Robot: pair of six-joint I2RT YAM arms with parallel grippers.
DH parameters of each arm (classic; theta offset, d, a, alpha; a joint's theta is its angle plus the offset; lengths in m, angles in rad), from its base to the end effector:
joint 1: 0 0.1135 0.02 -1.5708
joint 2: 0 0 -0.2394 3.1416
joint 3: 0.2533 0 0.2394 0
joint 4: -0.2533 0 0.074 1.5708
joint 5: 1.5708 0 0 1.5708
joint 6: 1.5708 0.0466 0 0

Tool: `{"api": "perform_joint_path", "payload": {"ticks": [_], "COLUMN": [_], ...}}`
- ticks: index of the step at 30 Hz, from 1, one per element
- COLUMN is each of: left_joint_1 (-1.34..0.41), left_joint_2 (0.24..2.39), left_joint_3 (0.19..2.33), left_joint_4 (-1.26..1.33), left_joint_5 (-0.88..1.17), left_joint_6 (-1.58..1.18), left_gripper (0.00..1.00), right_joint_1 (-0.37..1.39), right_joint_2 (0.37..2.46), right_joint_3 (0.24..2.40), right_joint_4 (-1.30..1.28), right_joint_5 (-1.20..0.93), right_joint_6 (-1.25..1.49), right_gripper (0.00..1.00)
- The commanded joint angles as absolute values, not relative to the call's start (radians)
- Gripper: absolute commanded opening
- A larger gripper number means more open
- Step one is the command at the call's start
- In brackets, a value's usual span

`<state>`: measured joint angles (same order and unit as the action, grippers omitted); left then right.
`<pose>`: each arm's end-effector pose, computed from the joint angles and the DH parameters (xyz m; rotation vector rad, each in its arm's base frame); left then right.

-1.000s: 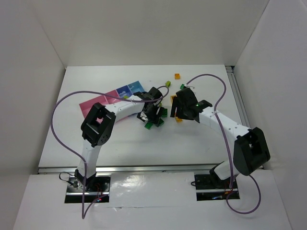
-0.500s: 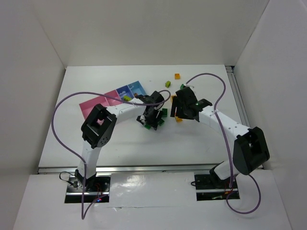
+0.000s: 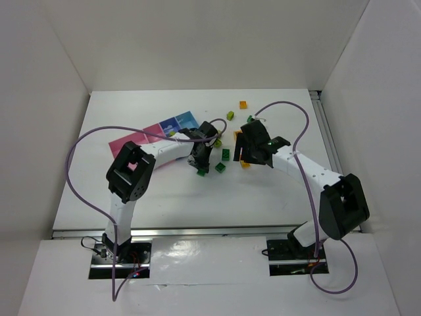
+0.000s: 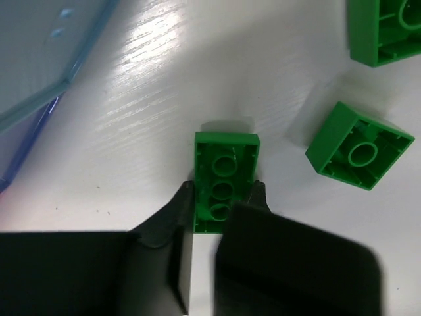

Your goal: Sort the legos into containers by color

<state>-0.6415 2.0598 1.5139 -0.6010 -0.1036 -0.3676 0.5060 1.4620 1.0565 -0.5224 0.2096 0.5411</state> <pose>0.3323 -0.2422 0.1461 0.3409 2.6956 -0.1593 0.2691 0.1381 0.2195 0.1303 2.4760 0.1868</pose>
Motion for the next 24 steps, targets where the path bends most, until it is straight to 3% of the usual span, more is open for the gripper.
{"api": "perform_joint_path", "payload": {"ticks": [1,2,8,13,24], "left_joint_1": [-0.624,-0.624,-0.490,-0.336,-0.042], "left_joint_2": [2.031,2.014,1.808,1.689,1.684], "left_joint_3": [1.528,1.528,1.502,1.457,1.345], "left_joint_4": [-0.621,-0.652,-0.695,-0.770,-0.767], "left_joint_5": [-0.112,-0.101,-0.040,-0.118,-0.175], "left_joint_6": [-0.380,-0.380,-0.436,-0.503,-0.591], "left_gripper": [0.08,0.00,0.00,0.00,0.00], "right_joint_1": [0.500,0.500,0.500,0.540,0.624], "right_joint_2": [1.459,1.459,1.468,1.525,1.713], "right_joint_3": [1.052,1.052,1.052,1.092,1.204], "right_joint_4": [-0.488,-0.488,-0.456,-0.446,-0.442], "right_joint_5": [0.221,0.221,0.196,0.178,0.110], "right_joint_6": [0.534,0.534,0.534,0.499,0.440], "right_gripper": [0.75,0.75,0.75,0.75,0.85]}}
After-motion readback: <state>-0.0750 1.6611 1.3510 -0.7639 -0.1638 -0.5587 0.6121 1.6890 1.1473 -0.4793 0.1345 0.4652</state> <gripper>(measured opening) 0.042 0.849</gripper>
